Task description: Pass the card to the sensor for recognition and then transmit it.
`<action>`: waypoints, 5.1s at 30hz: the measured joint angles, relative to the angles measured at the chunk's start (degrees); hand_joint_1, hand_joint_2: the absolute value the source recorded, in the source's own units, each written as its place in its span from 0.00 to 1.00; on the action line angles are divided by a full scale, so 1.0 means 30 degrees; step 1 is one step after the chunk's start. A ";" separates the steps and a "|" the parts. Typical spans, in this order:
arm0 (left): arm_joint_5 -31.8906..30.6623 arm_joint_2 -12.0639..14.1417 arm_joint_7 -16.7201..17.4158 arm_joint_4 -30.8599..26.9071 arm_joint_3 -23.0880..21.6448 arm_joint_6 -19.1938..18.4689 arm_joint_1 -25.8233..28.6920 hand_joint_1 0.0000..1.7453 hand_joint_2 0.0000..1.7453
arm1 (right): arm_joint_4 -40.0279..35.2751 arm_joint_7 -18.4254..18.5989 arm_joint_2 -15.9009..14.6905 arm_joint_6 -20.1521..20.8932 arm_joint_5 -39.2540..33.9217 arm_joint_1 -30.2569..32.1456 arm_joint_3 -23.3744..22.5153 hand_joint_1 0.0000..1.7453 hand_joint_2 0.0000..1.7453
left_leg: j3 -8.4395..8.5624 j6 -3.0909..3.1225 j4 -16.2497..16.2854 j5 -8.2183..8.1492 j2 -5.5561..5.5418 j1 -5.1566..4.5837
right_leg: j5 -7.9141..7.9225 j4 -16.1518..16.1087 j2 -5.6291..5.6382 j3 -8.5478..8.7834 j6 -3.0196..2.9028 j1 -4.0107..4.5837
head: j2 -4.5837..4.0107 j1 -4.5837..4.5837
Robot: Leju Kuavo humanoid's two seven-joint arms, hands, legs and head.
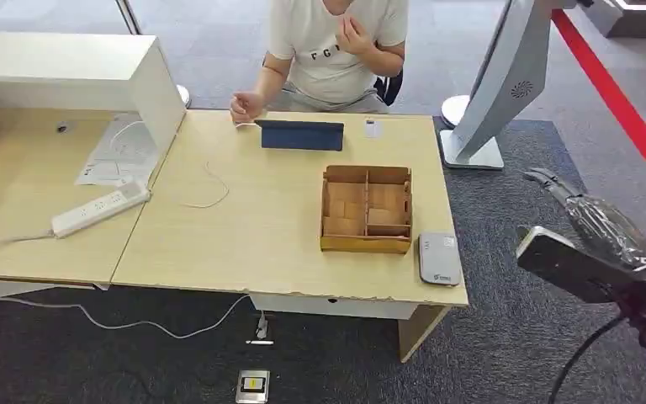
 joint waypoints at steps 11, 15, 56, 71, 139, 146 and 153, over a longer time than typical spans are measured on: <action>0.0219 -0.0226 0.0620 -0.0022 0.0655 -0.1020 0.0168 0.00 0.00 | 0.0212 -0.0421 0.2412 -0.3613 0.2112 0.1948 0.1640 0.00 0.00 | -0.0013 0.0000 -0.0011 -0.0001 -0.0004 0.0006 | -0.0007 0.0010 -0.0004 0.0007 0.0000 0.0007 | 0.0000 0.0000; 0.0335 -0.0226 0.0802 -0.0015 0.0889 -0.1282 0.0218 0.00 0.00 | 0.0971 -0.0370 0.3433 -0.4314 0.2347 0.1589 0.2982 0.00 1.00 | -0.0049 -0.0001 -0.0020 -0.0002 -0.0005 0.0006 | -0.0008 0.0026 -0.0001 0.0009 -0.0002 0.0007 | 0.0000 0.0015; 0.1188 0.0364 0.0758 -0.0007 0.3621 -0.2375 0.0752 0.00 0.00 | 1.5817 -0.3174 0.7934 -0.9164 0.7795 -0.3340 0.9370 0.00 1.00 | -0.0017 -0.0023 -0.0010 0.0030 -0.0007 0.0013 | -0.0002 0.0023 -0.0003 -0.0021 -0.0007 0.0008 | 0.0000 0.0000; 0.1064 0.0423 0.1029 -0.0007 0.3992 -0.2047 0.0833 0.00 0.00 | 1.8892 -0.4297 0.7635 -1.1066 0.9310 -0.4893 0.9486 0.00 1.00 | -0.0018 -0.0023 -0.0007 0.0030 -0.0005 0.0012 | 0.0000 0.0025 -0.0001 -0.0025 -0.0008 0.0008 | 0.0000 0.0000; 0.9028 0.1457 0.4401 0.0255 1.2459 -0.5013 0.1238 0.00 0.00 | 2.0058 -0.4006 0.9114 -1.1911 1.1526 -0.5087 0.9114 0.00 1.00 | -0.0017 -0.0029 -0.0009 0.0027 0.0031 0.0013 | 0.0009 0.0031 0.0031 -0.0044 -0.0020 0.0010 | 0.0000 0.0000; 0.8896 0.1457 0.4328 0.0255 1.3063 -0.5479 0.1239 0.00 0.00 | 2.0066 -0.4057 0.9180 -1.1911 1.1781 -0.5183 0.9115 0.00 1.00 | -0.0019 -0.0029 -0.0009 0.0027 0.0032 0.0013 | 0.0008 0.0028 0.0031 -0.0046 -0.0019 0.0010 | 0.0000 0.0000; 0.9690 0.1457 0.5174 0.0255 1.3719 -0.5559 0.1249 0.00 0.00 | 2.0080 -0.4057 0.9100 -1.1875 1.1868 -0.4977 0.9078 0.00 1.00 | -0.0019 -0.0029 -0.0009 0.0026 0.0032 0.0013 | 0.0008 0.0027 0.0031 -0.0049 -0.0020 0.0010 | -0.0007 0.0000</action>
